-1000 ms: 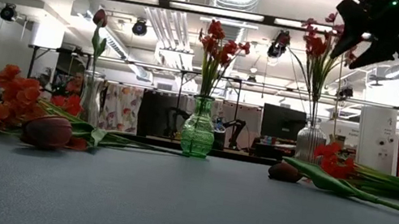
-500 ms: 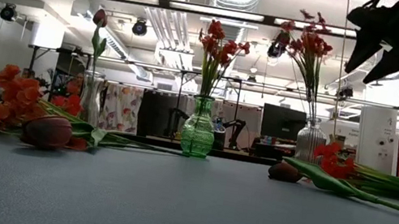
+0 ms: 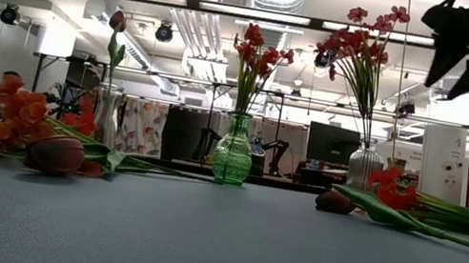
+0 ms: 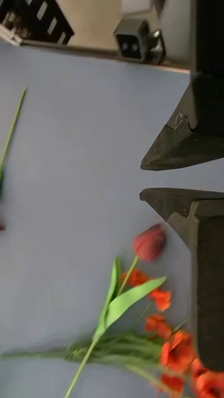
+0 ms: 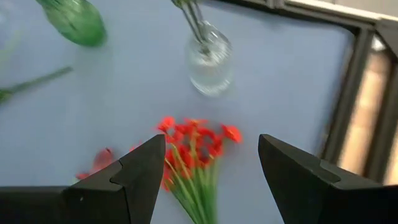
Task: Sort flowers into vase by color
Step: Put the right red tulip into the left transparent vase
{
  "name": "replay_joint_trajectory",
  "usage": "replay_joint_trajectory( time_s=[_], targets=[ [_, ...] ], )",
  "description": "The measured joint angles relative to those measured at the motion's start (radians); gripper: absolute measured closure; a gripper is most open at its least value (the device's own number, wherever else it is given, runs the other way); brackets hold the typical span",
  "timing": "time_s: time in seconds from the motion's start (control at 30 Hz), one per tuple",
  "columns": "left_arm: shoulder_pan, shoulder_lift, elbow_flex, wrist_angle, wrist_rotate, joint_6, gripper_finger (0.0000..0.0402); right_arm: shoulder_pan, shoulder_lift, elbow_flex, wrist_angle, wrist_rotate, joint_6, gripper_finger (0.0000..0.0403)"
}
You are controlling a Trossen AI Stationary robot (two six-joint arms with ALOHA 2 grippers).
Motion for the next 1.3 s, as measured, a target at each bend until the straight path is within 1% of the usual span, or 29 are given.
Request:
replay_joint_trajectory(
  time_s=[0.1, 0.17, 0.37, 0.5, 0.63, 0.8, 0.83, 0.9, 1.0, 1.03, 1.23, 1.3],
  targets=[
    [-0.044, 0.029, 0.000, 0.011, -0.003, -0.060, 0.0361, 0.000, -0.002, 0.006, -0.064, 0.000, 0.016, 0.0154],
    [-0.071, 0.059, 0.000, 0.022, -0.008, -0.107, 0.0361, 0.000, -0.002, 0.005, -0.074, -0.012, 0.020, 0.0154],
    [-0.108, 0.176, 0.005, 0.076, -0.007, -0.183, 0.0361, 0.014, -0.002, -0.030, -0.074, -0.113, -0.003, 0.0154],
    [-0.118, 0.260, 0.037, 0.082, 0.037, -0.229, 0.0361, 0.051, -0.002, -0.077, -0.067, -0.189, -0.003, 0.0154],
    [-0.123, 0.337, 0.087, 0.082, 0.073, -0.251, 0.0361, 0.107, 0.000, -0.147, 0.012, -0.220, -0.004, 0.0154],
    [-0.121, 0.409, 0.169, 0.071, 0.067, -0.240, 0.0361, 0.179, 0.017, -0.233, 0.237, -0.275, -0.048, 0.0154],
    [-0.118, 0.419, 0.187, 0.064, 0.054, -0.234, 0.0361, 0.193, 0.026, -0.244, 0.287, -0.281, -0.062, 0.0154],
    [-0.111, 0.435, 0.220, 0.035, -0.005, -0.219, 0.0361, 0.219, 0.050, -0.255, 0.374, -0.287, -0.097, 0.0154],
    [-0.082, 0.442, 0.248, 0.000, -0.147, -0.203, 0.0361, 0.250, 0.092, -0.256, 0.457, -0.287, -0.137, 0.0154],
    [-0.069, 0.441, 0.252, -0.003, -0.176, -0.196, 0.0361, 0.258, 0.106, -0.256, 0.479, -0.285, -0.149, 0.0154],
    [0.023, 0.436, 0.235, -0.011, -0.241, -0.185, 0.0361, 0.291, 0.200, -0.256, 0.605, -0.278, -0.227, 0.0154],
    [0.073, 0.436, 0.224, -0.015, -0.242, -0.190, 0.0361, 0.299, 0.233, -0.256, 0.650, -0.278, -0.253, 0.0154]
  ],
)
